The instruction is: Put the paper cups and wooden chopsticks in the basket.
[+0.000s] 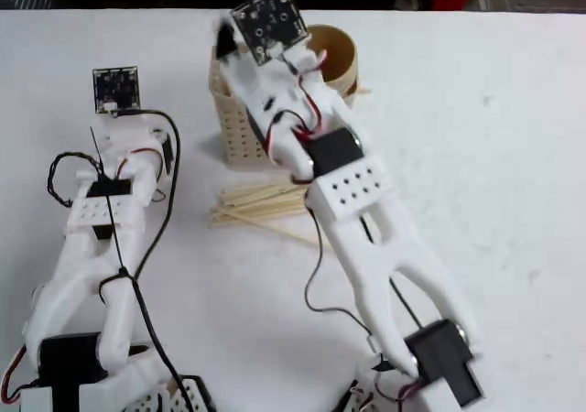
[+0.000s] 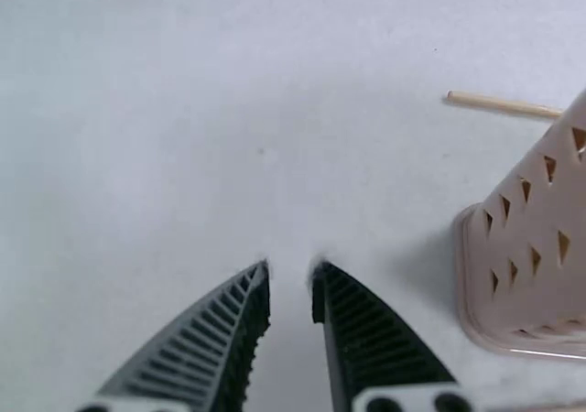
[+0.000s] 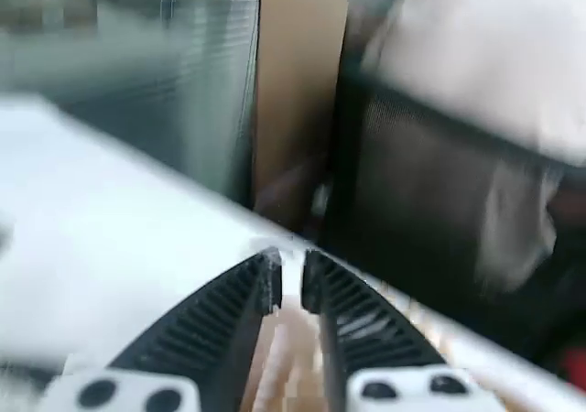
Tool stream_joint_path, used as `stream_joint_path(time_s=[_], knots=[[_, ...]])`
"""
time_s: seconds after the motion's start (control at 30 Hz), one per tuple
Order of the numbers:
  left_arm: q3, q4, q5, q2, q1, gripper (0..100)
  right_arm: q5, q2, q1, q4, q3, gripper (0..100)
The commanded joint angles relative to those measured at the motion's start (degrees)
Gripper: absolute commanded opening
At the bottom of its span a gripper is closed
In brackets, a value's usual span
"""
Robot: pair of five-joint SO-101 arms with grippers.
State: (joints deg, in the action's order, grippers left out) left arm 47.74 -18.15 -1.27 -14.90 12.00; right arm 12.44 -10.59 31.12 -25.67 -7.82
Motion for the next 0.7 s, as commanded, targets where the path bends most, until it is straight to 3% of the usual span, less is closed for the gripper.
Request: stream_joint_path(time_s=[0.0,0.07,0.2,0.37,0.5,0.67], knots=[[-0.53,1.67,0.62,-1.98,-0.48,10,0.18,-10.51,-0.66,-17.36,-2.55,4.4],[-0.53,1.67,0.62,-1.98,-0.48,10,0.97,-15.69,-0.84,-26.42,-4.13,4.5],[-0.53,1.67,0.62,-1.98,-0.48,10,9.49,-23.25,0.66,-38.64,-4.75,4.5],[-0.53,1.67,0.62,-1.98,-0.48,10,18.81,-23.08,3.74,-50.77,-6.86,5.2],[-0.53,1.67,0.62,-1.98,-0.48,10,22.68,-16.75,4.18,-47.43,-16.62,13.8],[-0.35,1.67,0.62,-1.98,-0.48,10,28.13,-7.08,5.41,-32.04,-27.69,17.6]])
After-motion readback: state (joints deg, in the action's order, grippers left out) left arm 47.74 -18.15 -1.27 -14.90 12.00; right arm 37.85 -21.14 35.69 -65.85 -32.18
